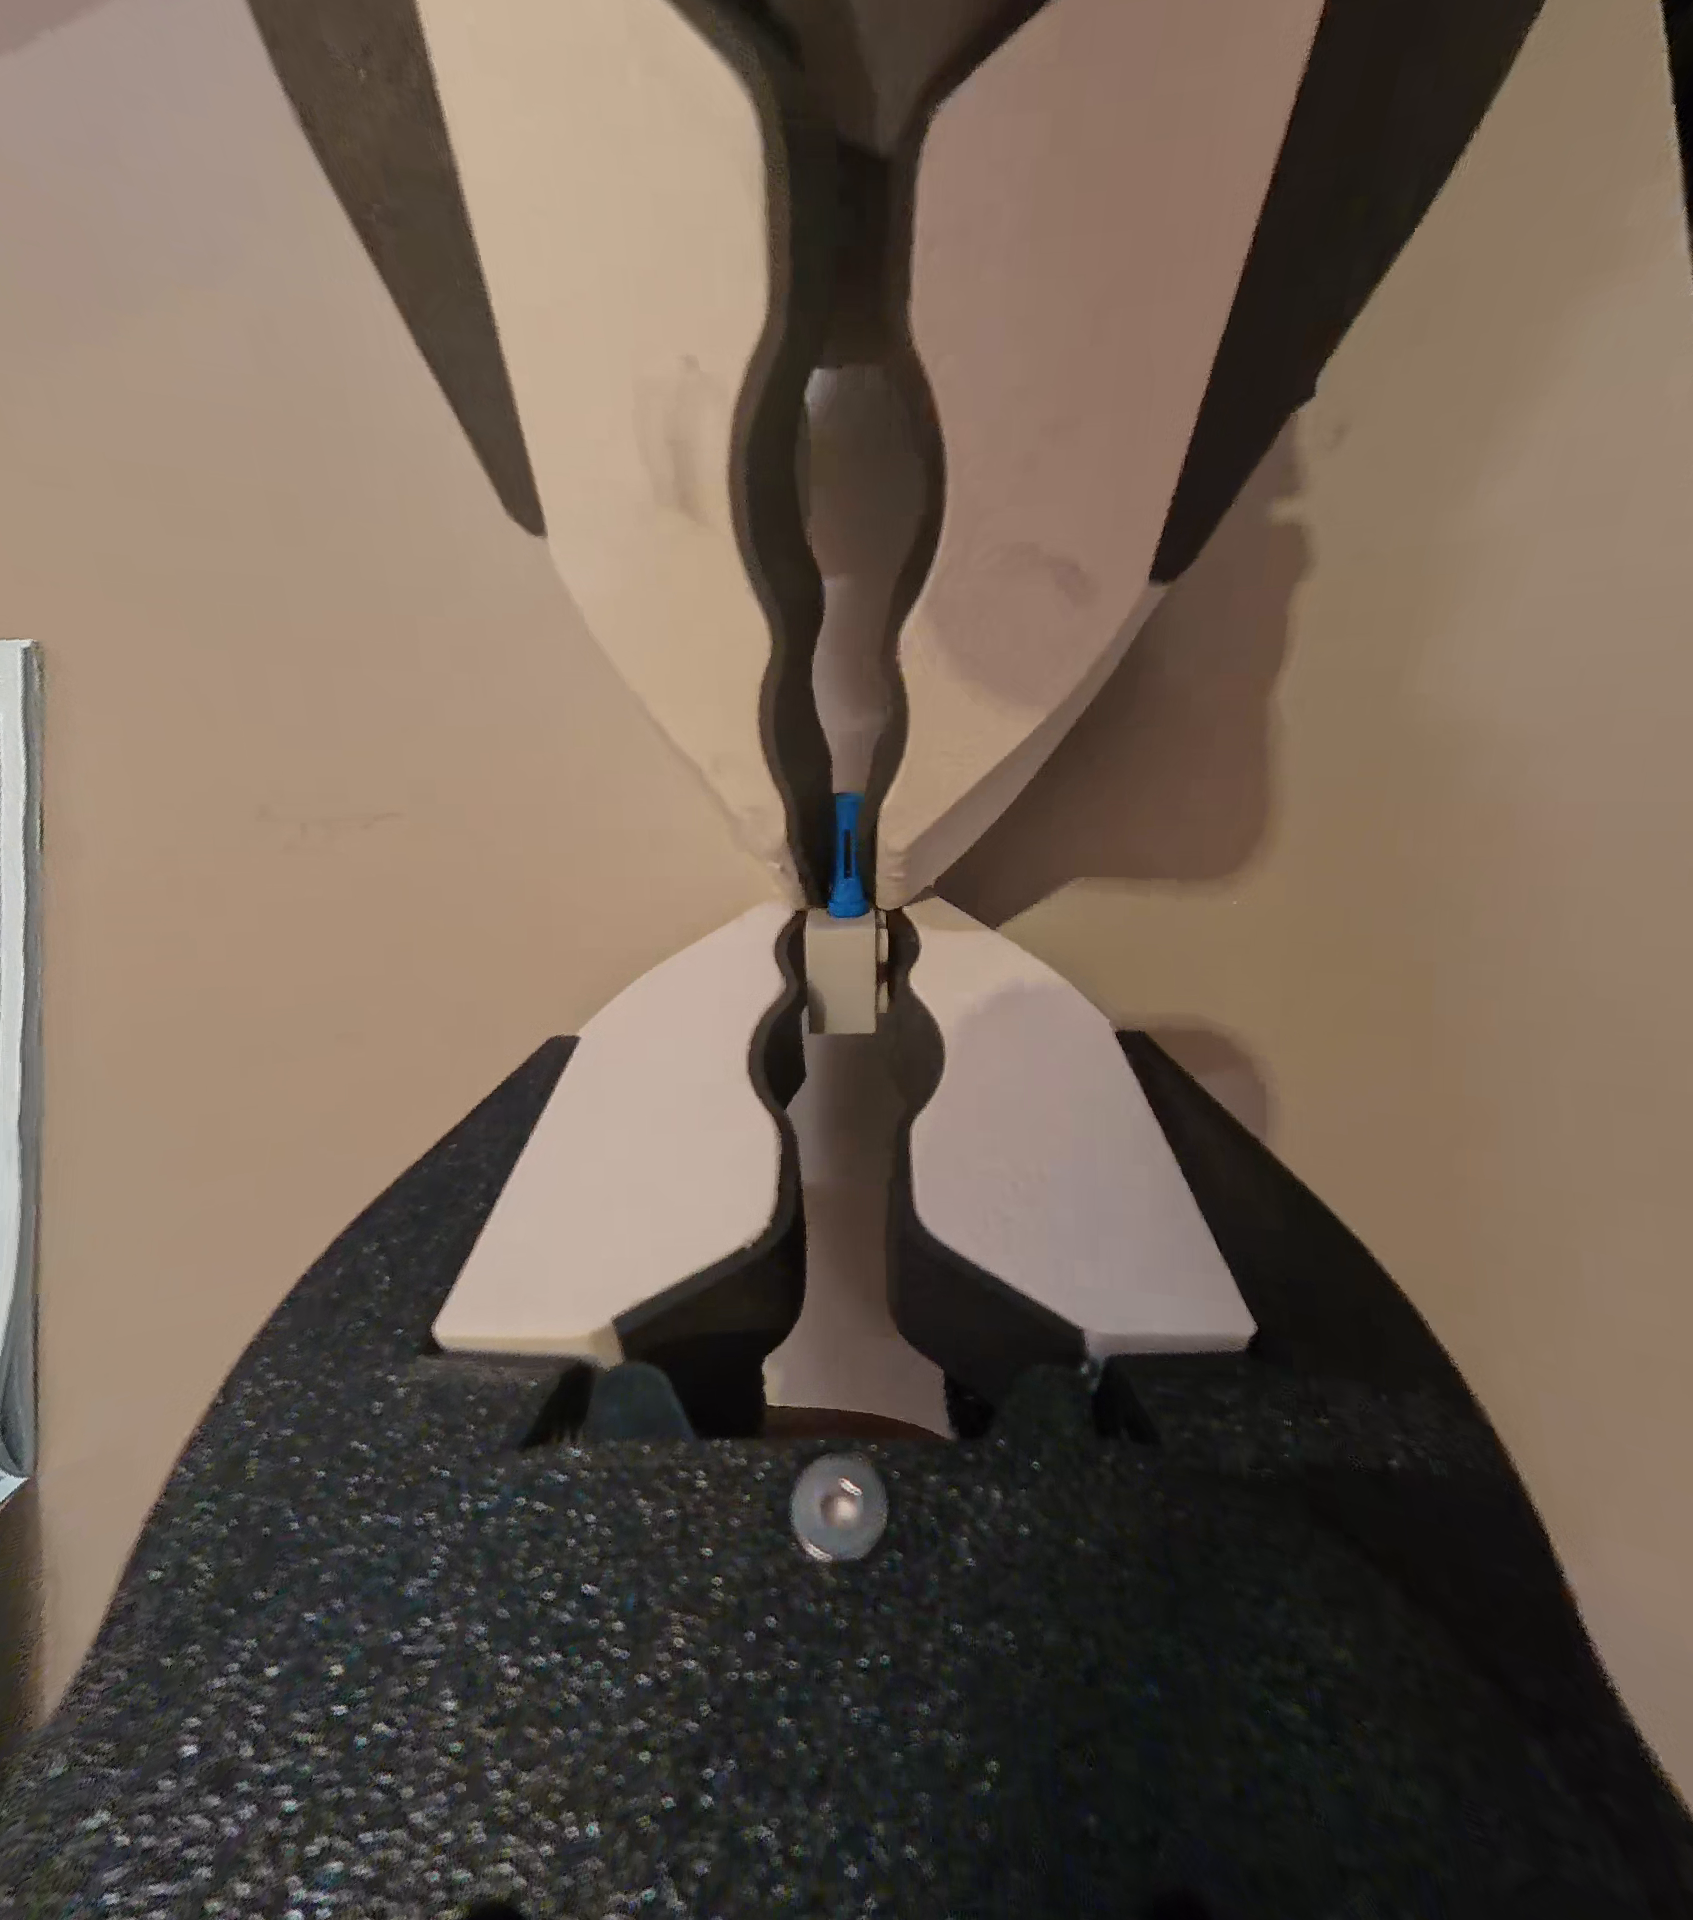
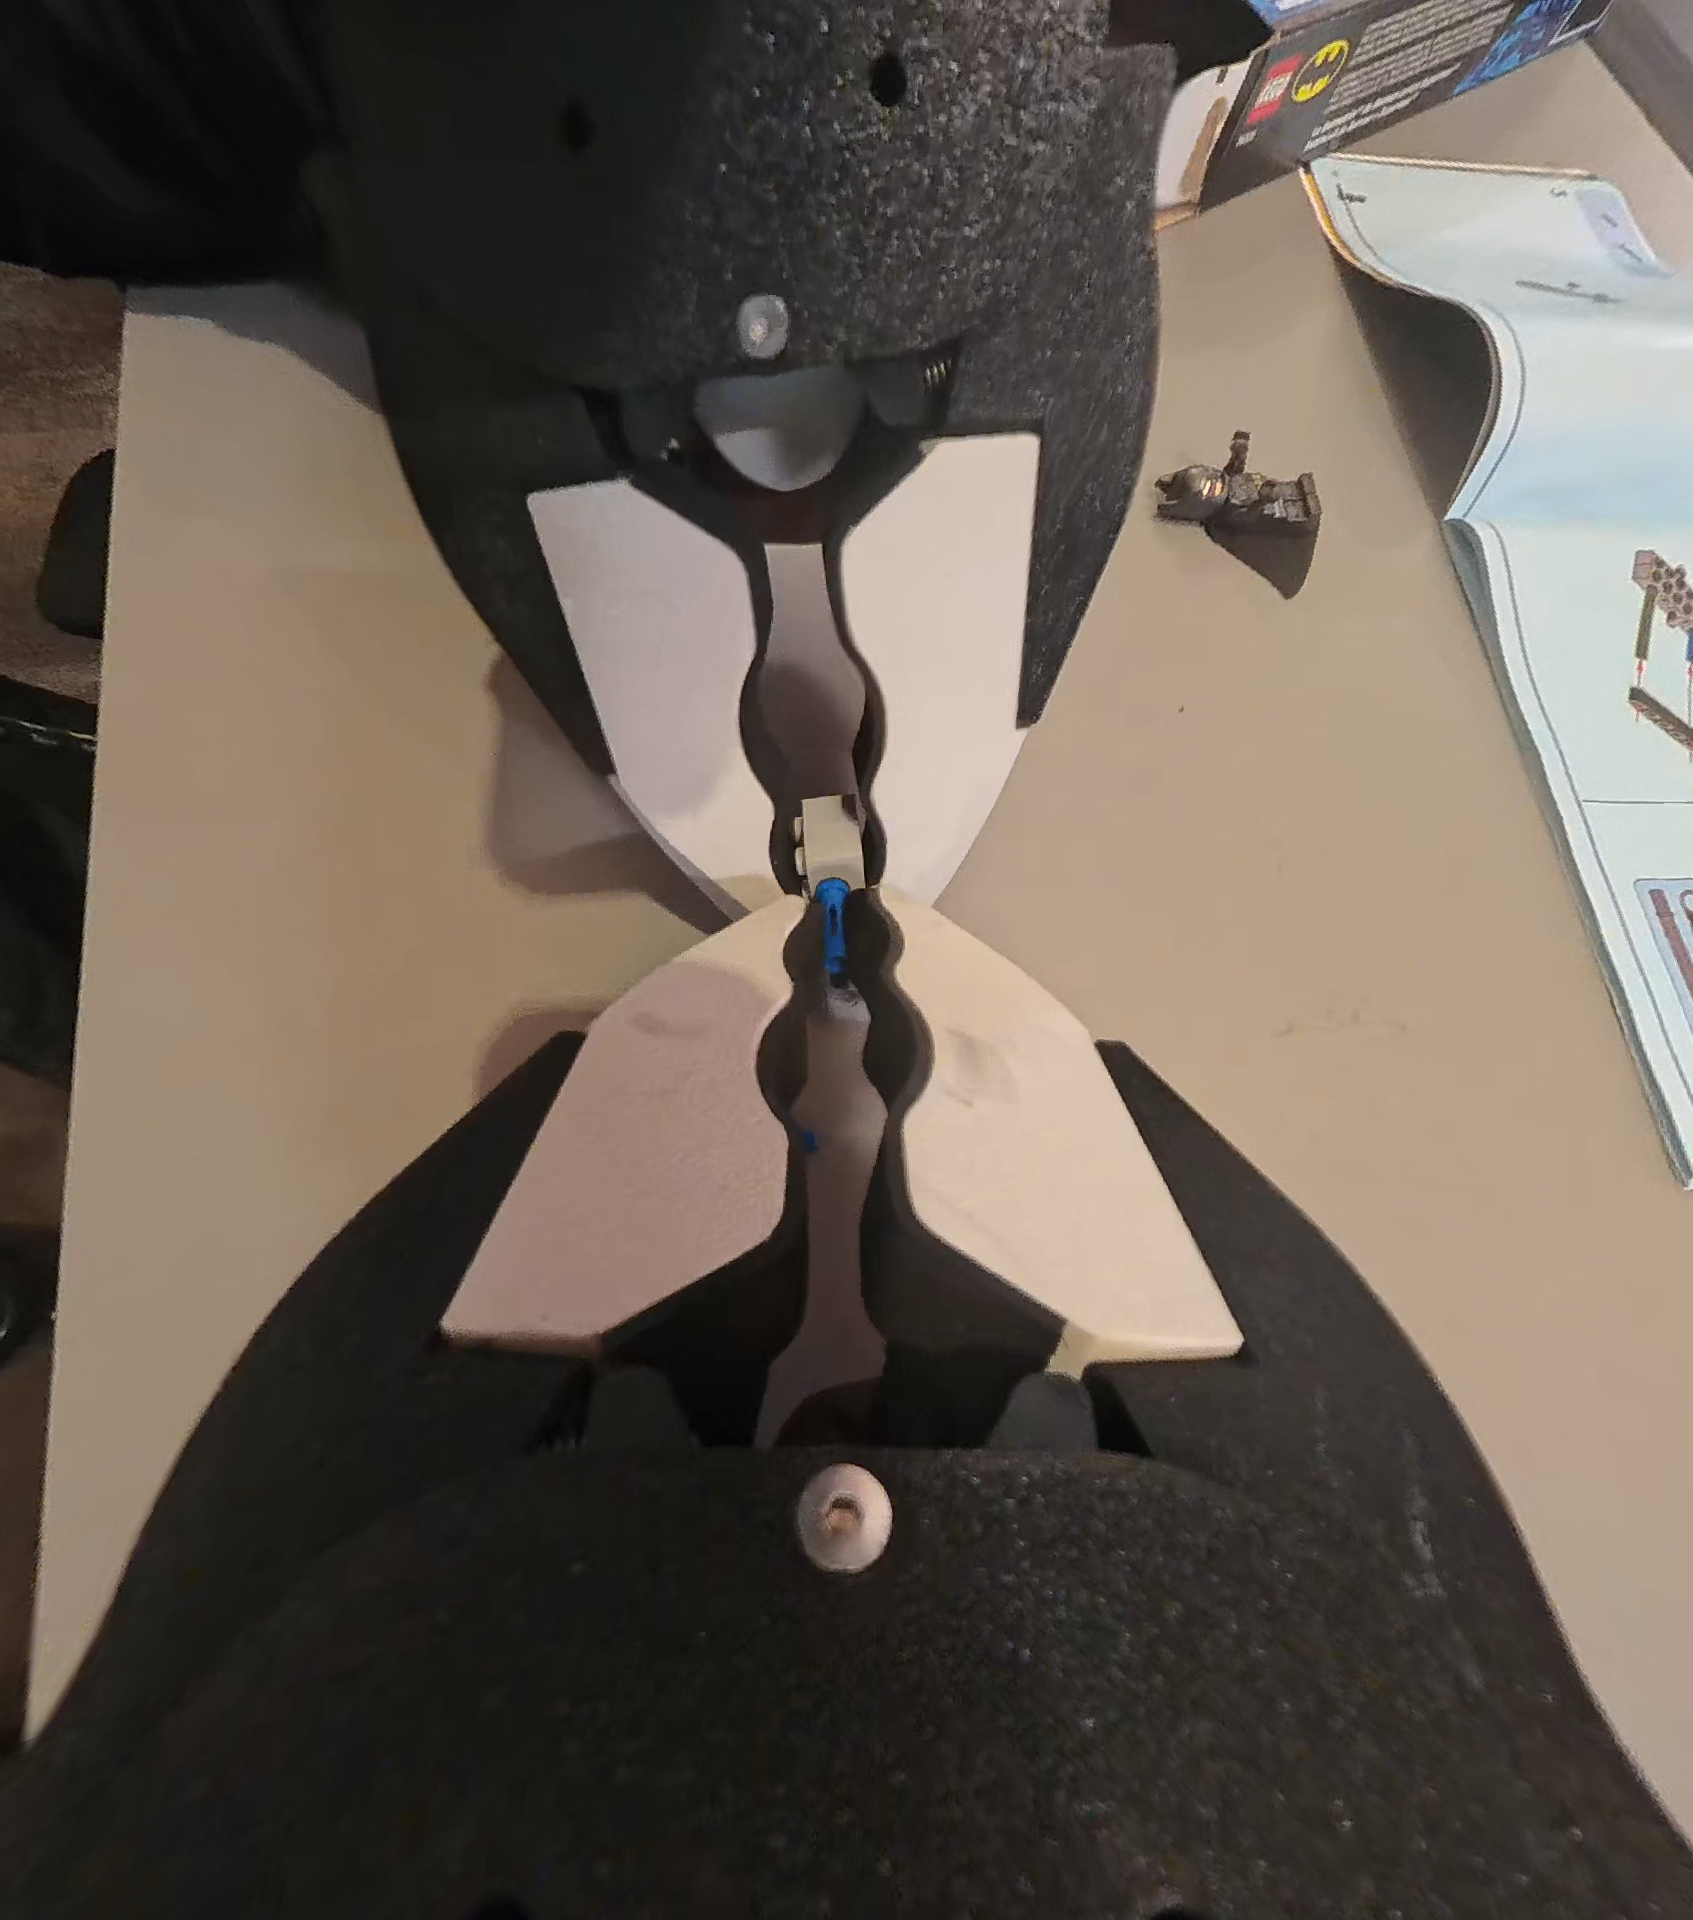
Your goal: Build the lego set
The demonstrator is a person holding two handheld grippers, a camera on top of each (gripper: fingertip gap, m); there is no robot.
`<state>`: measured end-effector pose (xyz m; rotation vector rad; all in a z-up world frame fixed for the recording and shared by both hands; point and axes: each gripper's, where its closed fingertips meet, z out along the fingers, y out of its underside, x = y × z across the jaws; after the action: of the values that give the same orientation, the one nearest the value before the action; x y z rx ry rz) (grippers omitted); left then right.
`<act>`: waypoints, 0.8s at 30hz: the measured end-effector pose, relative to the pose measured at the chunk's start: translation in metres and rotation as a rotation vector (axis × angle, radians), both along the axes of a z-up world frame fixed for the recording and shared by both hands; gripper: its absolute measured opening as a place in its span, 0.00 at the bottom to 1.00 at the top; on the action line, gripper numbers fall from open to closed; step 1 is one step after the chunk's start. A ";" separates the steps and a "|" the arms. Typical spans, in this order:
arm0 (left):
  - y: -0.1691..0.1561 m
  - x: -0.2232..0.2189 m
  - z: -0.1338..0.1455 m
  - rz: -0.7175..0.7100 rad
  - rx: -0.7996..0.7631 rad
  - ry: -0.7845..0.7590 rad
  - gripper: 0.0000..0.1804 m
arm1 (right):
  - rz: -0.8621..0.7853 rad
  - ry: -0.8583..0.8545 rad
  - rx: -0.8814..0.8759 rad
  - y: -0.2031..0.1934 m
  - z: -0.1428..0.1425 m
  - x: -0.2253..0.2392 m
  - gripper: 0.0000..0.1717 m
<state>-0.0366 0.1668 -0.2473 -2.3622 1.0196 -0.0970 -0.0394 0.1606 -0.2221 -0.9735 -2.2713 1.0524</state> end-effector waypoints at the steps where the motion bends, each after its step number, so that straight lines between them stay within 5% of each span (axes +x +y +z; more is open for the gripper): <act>1: -0.001 0.000 0.000 0.003 -0.006 -0.018 0.06 | -0.002 0.021 0.012 0.001 0.000 0.000 0.03; 24: -0.003 -0.003 -0.003 0.027 -0.040 0.035 0.06 | 0.007 0.070 0.045 -0.001 0.003 -0.001 0.02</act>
<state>-0.0396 0.1635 -0.2500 -2.4208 1.0106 -0.0669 -0.0402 0.1597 -0.2191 -0.8971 -2.2337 1.0183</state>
